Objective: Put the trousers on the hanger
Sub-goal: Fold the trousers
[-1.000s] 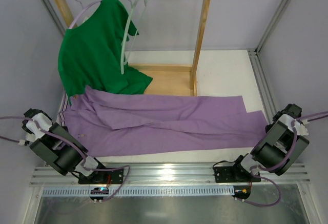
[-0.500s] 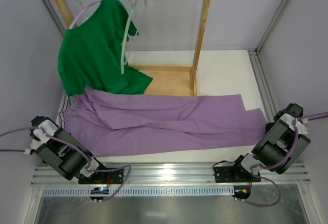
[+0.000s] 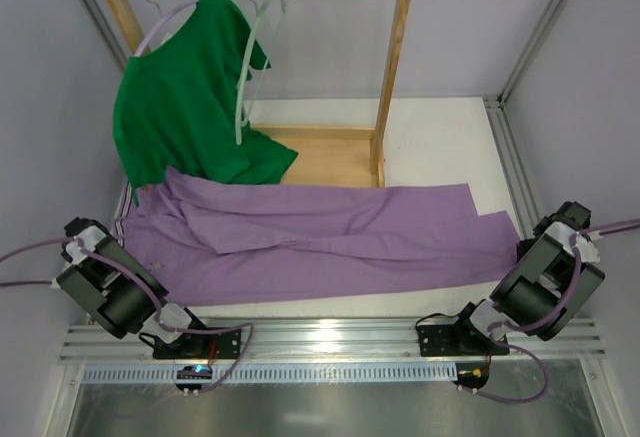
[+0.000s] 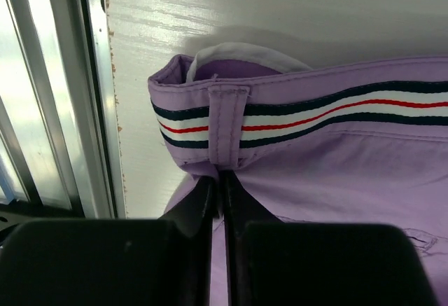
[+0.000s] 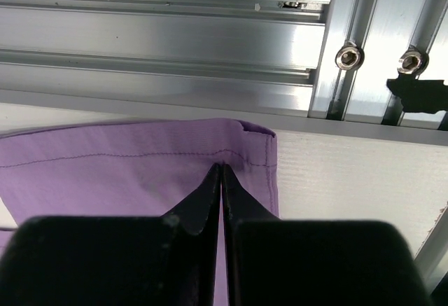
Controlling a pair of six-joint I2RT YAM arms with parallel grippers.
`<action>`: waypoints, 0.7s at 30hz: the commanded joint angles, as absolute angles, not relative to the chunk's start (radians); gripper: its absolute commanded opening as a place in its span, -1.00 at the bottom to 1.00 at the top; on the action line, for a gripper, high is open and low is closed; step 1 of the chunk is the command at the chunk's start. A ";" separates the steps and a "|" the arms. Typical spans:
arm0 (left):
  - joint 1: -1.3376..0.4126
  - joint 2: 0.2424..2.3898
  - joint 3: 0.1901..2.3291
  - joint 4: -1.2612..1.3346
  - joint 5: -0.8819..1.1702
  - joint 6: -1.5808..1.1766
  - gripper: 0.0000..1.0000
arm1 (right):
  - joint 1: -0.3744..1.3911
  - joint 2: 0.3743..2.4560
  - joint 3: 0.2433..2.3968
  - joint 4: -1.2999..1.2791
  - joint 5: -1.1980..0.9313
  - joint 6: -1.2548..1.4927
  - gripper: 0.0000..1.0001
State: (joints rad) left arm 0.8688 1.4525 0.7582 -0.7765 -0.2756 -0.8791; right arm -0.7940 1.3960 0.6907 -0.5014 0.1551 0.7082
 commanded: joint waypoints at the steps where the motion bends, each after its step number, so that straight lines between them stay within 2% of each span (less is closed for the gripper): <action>1: 0.879 1.517 0.727 -0.680 -0.329 -0.873 -0.99 | -0.796 1.353 0.695 -0.506 0.181 0.698 -0.92; 8: 0.879 1.407 0.830 -0.846 -0.302 -0.903 -0.99 | -0.793 1.287 0.825 -0.662 0.224 0.700 -0.92; 11: 0.879 1.269 0.857 -0.900 -0.256 -0.926 -0.99 | -0.793 1.287 0.914 -0.758 0.293 0.692 -0.92; 17: 0.877 1.128 0.923 -0.998 -0.181 -0.988 -0.99 | -0.793 1.236 1.003 -0.848 0.339 0.672 -0.93; 20: 0.873 1.132 0.969 -1.028 -0.135 -0.980 -0.99 | -0.792 1.184 1.002 -0.835 0.280 0.646 -0.93; 21: 0.870 1.135 0.974 -1.034 -0.135 -0.982 -0.99 | -0.785 1.171 0.973 -0.803 0.155 0.618 -0.93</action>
State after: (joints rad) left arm 0.8722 1.1294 0.9363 -0.9886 -0.1734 -0.9619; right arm -0.7937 1.2285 0.9745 -0.7982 0.2787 0.6788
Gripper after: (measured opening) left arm 0.011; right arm 0.038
